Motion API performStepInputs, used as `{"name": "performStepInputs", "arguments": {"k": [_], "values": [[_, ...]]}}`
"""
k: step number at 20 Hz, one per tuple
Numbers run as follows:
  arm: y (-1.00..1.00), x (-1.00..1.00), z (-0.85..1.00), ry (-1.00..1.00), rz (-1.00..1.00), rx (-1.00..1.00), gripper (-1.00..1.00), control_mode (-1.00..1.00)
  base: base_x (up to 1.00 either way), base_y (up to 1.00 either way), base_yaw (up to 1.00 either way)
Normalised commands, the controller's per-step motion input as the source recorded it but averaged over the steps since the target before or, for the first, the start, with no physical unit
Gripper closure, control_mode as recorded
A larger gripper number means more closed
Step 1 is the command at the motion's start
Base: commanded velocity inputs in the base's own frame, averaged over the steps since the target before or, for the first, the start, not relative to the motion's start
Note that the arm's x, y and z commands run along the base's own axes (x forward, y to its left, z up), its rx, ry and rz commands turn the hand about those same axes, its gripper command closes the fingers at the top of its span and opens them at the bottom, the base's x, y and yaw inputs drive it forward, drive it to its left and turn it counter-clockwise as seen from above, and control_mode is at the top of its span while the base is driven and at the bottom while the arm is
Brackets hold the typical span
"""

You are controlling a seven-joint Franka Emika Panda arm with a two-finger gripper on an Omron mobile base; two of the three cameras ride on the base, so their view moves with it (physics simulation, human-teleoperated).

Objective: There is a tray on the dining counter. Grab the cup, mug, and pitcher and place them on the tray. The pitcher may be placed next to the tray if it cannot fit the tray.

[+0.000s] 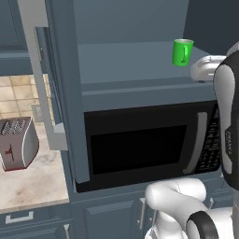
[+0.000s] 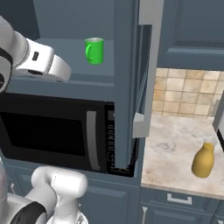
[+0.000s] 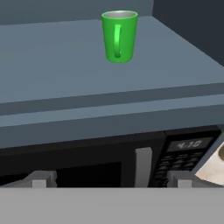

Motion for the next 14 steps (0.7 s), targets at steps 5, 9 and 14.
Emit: {"name": "performStepInputs", "arguments": {"k": [5, 9, 14], "values": [[-0.09, 0.28, 0.0, -0.04, 0.0, 0.0, -1.0, -1.0, 0.0, 0.0, 0.0], [-0.06, 0.33, 0.0, -0.05, 0.0, 0.0, -1.0, -1.0, 0.0, 0.0, 0.0], [0.0, 0.36, 0.0, -0.06, 0.0, -0.02, -1.0, -1.0, 0.0, 0.0, 0.0]]}}
